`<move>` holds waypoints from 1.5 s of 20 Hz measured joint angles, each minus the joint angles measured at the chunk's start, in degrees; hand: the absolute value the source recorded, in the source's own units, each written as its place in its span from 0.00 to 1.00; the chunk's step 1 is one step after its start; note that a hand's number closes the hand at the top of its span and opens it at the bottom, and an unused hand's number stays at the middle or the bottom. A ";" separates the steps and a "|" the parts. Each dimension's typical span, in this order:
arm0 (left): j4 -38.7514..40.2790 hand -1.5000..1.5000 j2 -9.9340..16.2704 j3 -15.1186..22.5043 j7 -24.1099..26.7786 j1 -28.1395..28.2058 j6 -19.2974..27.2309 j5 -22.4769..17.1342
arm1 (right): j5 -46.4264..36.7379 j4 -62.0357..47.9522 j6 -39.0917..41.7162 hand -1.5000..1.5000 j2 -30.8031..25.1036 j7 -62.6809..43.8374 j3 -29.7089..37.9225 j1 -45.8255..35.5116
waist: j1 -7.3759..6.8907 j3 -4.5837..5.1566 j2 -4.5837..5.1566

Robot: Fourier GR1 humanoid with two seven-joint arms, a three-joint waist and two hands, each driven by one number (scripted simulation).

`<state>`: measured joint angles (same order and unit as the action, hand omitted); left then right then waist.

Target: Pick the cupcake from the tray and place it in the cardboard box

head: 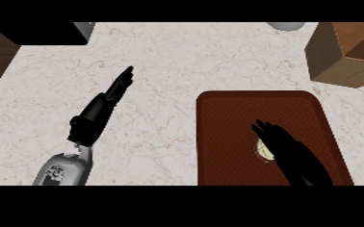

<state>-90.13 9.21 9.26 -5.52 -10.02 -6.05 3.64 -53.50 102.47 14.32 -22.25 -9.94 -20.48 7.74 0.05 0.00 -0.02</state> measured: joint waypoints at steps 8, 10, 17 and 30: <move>1.43 0.50 -1.56 -1.63 0.68 -0.85 -1.37 1.97 | -2.77 -3.57 1.54 0.00 2.48 1.53 1.48 -1.03 | 0.03 0.01 0.00; 1.52 0.50 -2.27 -1.83 0.21 -1.09 -1.36 2.50 | -3.89 -2.98 1.69 0.00 3.27 1.21 1.08 -0.12 | 0.06 0.01 0.00; 3.53 0.50 -2.68 -3.38 1.92 -1.64 -2.66 3.05 | -7.98 -8.84 -1.20 0.00 4.69 3.00 2.05 -2.35 | -0.02 0.48 -0.27; 0.57 0.50 -3.33 -4.17 -0.70 -1.18 -3.68 3.25 | -11.92 -15.24 -6.25 1.00 5.21 8.87 3.36 -5.50 | -0.07 1.02 -0.64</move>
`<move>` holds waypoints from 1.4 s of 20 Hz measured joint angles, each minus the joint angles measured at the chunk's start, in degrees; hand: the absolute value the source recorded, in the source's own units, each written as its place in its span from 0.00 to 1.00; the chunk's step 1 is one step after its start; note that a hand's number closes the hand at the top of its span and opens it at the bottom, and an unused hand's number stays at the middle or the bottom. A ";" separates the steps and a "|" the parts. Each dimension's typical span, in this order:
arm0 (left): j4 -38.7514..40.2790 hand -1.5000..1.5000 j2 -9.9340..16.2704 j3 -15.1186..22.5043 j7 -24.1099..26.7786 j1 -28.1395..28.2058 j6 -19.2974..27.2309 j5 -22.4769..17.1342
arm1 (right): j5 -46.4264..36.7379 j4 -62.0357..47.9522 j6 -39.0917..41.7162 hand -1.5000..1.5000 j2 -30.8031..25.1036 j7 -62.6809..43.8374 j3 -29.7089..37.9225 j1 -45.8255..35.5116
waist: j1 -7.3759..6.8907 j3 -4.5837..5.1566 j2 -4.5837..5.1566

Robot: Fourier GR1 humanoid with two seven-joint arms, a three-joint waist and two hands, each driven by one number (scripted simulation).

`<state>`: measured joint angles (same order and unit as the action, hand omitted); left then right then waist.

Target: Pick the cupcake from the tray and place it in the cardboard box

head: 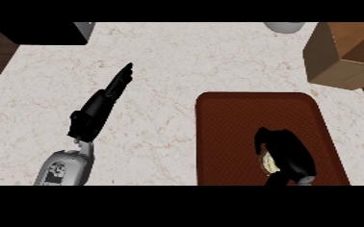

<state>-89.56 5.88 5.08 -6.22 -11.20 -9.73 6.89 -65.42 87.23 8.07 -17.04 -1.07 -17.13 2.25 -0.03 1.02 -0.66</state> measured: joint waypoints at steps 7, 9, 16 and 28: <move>0.68 0.50 -0.51 0.05 0.99 0.25 -0.20 0.34 | 5.57 -6.92 -1.60 1.00 -6.38 7.16 11.72 -5.12 | 0.03 -0.76 0.52; 0.20 0.50 -0.20 -0.03 0.79 0.70 -0.58 0.32 | 6.30 -9.56 -3.74 1.00 -7.72 9.07 14.68 -6.78 | -0.05 -0.87 0.59; 0.54 0.50 -0.82 -0.13 0.66 0.50 0.05 1.09 | 8.93 -4.45 -7.35 1.00 -11.39 10.91 22.11 -7.01 | 0.34 -0.99 0.56; 0.30 0.50 -0.87 -0.80 0.62 0.91 -0.01 1.35 | 27.31 26.23 7.34 1.00 -14.05 6.68 35.71 -0.64 | 1.15 -0.96 0.33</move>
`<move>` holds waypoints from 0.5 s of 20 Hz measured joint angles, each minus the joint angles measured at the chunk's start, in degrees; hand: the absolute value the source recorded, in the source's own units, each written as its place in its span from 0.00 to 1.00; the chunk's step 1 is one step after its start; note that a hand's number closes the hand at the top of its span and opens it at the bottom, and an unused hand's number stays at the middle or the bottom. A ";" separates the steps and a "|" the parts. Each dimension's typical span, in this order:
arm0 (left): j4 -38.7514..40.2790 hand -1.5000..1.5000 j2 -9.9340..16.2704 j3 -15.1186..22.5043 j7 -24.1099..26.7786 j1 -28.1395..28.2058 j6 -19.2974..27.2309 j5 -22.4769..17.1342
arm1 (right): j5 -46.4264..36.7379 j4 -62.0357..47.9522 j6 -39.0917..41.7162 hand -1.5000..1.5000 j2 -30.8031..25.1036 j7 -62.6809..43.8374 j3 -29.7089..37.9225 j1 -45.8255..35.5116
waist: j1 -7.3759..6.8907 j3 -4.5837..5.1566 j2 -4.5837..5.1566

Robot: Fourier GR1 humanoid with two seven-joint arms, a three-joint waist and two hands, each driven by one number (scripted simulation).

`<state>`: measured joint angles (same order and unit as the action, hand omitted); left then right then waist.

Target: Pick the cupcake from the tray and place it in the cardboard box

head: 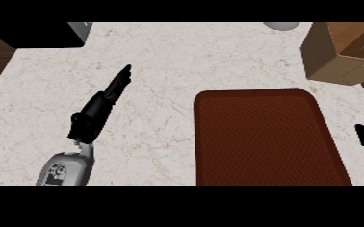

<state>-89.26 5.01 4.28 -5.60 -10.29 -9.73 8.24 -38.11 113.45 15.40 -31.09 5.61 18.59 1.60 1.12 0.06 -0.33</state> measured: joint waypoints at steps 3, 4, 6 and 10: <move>0.28 0.50 0.24 -0.07 1.46 0.80 -0.27 0.19 | 5.20 4.15 3.66 1.00 -0.29 -3.41 5.45 -0.09 | -0.20 0.00 0.06; -0.06 0.50 0.26 -0.20 1.03 0.58 -0.52 -0.10 | 6.77 4.66 4.52 1.00 -0.26 -4.35 7.12 -0.37 | -0.30 0.00 0.08; -0.08 0.50 -0.12 0.26 1.13 0.55 -0.44 0.33 | 8.68 6.02 6.40 1.00 -0.29 -7.88 8.81 -1.90 | -0.53 -0.01 0.14; -0.89 0.50 -0.52 0.57 0.73 1.11 -0.67 0.39 | 9.62 4.18 7.78 1.00 -1.77 -12.57 10.78 -6.71 | -0.99 -0.01 0.24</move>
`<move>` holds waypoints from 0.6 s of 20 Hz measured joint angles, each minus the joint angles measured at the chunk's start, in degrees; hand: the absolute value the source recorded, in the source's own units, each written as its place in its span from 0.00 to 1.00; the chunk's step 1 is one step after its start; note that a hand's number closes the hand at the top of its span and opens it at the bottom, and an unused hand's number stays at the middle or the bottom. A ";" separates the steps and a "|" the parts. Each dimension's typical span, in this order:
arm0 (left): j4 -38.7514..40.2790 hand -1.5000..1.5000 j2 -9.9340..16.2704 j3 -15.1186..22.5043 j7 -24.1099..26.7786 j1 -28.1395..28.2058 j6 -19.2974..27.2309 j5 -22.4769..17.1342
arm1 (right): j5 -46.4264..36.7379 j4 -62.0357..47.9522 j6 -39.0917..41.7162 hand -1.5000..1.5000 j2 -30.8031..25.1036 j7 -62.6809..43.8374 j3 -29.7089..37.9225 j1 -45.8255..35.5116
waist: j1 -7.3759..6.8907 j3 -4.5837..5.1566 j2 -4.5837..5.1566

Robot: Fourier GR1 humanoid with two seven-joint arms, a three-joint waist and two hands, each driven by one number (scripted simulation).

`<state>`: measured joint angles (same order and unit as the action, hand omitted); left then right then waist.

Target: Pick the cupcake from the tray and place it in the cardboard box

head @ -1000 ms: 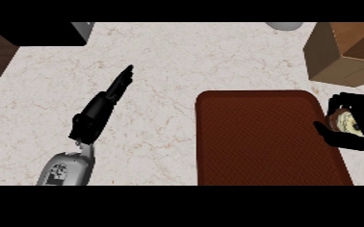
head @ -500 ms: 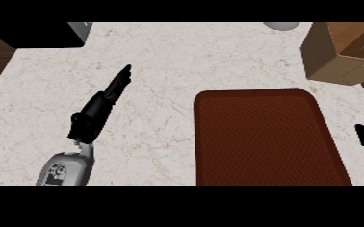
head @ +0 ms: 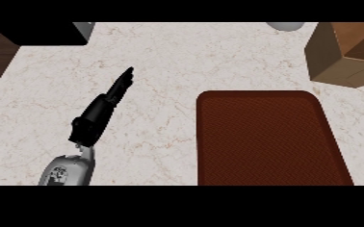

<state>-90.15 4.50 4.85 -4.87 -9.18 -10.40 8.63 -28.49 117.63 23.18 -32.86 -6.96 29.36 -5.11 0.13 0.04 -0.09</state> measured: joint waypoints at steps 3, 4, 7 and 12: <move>0.52 0.50 -0.05 -0.58 -1.04 -1.61 -0.32 -0.35 | -0.33 -5.09 -0.05 1.00 -2.59 -1.16 0.81 -4.69 | -0.24 -0.01 0.07; 1.25 0.50 -0.17 -0.66 -0.58 -2.06 -0.28 -0.19 | -0.86 -6.40 -0.62 1.00 -2.53 -1.41 0.29 -5.79 | -0.26 -0.01 0.10; 2.95 0.50 -0.47 -1.04 -0.27 -3.57 0.03 0.23 | -1.67 -12.63 -1.80 1.00 -4.13 -0.94 -0.23 -10.09 | -0.36 -0.01 0.14; 2.20 0.50 -0.70 -0.46 -0.02 -2.46 -0.33 0.51 | -2.98 -25.26 -4.29 1.00 -6.38 0.45 -2.51 -18.93 | -0.85 -0.03 0.21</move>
<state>-87.95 3.80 4.39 -4.89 -11.64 -10.73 9.13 -31.47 92.38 18.89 -39.24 -6.51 26.85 -24.04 -0.72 0.01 0.12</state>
